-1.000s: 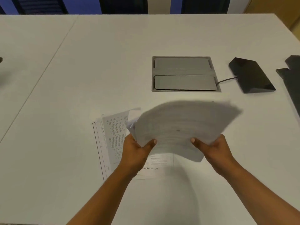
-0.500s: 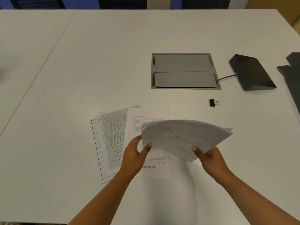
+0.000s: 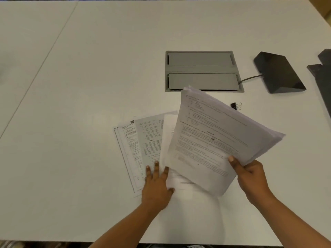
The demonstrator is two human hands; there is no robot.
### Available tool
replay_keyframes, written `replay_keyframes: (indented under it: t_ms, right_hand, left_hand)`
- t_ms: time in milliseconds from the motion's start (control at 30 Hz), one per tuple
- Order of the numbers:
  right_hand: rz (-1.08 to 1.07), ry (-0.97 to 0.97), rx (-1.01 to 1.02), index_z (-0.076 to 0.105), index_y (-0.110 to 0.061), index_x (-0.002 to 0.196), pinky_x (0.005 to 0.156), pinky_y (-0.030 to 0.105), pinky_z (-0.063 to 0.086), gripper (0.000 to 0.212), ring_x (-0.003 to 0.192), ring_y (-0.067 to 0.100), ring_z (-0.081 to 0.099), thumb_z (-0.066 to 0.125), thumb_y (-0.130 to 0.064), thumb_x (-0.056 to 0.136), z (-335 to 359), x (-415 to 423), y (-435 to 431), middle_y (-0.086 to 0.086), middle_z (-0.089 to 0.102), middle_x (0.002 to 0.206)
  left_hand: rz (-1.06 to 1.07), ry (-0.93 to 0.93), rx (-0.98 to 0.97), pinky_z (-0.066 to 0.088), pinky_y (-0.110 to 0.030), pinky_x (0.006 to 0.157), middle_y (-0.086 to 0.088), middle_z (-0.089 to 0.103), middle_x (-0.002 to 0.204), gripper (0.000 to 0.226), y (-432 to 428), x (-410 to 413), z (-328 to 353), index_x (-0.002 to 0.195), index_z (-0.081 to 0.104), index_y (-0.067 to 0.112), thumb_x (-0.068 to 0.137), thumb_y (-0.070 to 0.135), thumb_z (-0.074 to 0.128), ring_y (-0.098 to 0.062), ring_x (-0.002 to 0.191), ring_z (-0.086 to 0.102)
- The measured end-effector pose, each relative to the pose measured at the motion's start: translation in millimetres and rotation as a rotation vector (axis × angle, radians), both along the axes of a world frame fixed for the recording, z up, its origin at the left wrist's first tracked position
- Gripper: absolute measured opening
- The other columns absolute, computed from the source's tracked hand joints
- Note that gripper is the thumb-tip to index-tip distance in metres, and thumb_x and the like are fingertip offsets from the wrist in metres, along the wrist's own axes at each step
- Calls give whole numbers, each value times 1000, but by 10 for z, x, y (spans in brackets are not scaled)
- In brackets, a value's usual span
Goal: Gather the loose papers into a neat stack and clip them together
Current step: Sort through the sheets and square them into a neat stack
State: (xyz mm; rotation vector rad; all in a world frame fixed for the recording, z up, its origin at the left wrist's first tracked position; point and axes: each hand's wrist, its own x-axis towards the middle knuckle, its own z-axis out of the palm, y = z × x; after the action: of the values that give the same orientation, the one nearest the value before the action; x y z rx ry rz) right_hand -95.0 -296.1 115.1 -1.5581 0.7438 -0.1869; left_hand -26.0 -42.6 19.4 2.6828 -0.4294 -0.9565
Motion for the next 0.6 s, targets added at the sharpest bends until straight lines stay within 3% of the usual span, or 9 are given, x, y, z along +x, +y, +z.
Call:
replay_keyframes:
  t_ms: [100,200,267,333,400,467,533,600]
  right_hand:
    - [-4,-39,-30,67,-24,96,60,4,49,12,70,-12,67,60,-15,93,72,31,-19,-29,72,72]
    - [-3,-65,-48,67,-28,91,62,5,50,13,78,-13,67,60,-17,92,126,58,-57,-29,73,78]
    - [45,-53,-92,65,-25,76,54,5,47,18,64,-11,65,61,-19,92,83,79,-76,-26,70,64]
    - [130,8,-181,59,-21,61,47,4,40,32,46,-9,58,63,-14,92,-30,91,-103,-21,61,45]
    - [253,67,-225,73,-15,82,61,3,47,20,64,-15,64,62,0,91,-121,84,-145,-24,69,62]
    - [327,58,-217,72,-23,108,89,14,52,48,99,-11,66,55,17,88,-158,100,-148,-29,73,96]
    - [309,9,-194,74,-32,107,96,27,53,62,109,1,66,56,23,85,-138,136,-153,-24,72,109]
    - [267,-28,-104,78,-36,96,92,23,54,65,107,5,68,58,23,82,-61,183,-158,-17,75,107]
  left_hand:
    - [77,50,-118,5,-36,122,2,-12,167,81,-158,-14,40,158,-1,24,98,28,54,-23,152,-14]
    - [350,-55,-343,14,-31,122,-3,23,164,64,-178,44,99,155,23,14,98,6,49,-20,152,18]
    - [505,-167,-456,28,-28,115,-6,45,152,52,-137,113,182,146,41,13,96,4,53,-23,142,40]
    - [589,-188,-528,35,-26,106,-5,52,145,52,-120,222,285,142,47,14,93,9,63,-23,136,47]
    - [606,-136,-580,37,-27,104,-2,51,146,62,-117,334,352,143,45,16,87,16,72,-21,136,47]
    - [593,-112,-633,39,-33,109,-1,51,147,71,-120,430,396,145,43,17,83,20,77,-20,135,47]
    - [589,-119,-696,43,-38,109,0,54,143,76,-136,515,471,145,43,18,79,20,81,-18,133,49]
    - [588,-108,-779,44,-35,105,2,57,139,81,-173,624,592,143,44,19,73,23,86,-16,130,51]
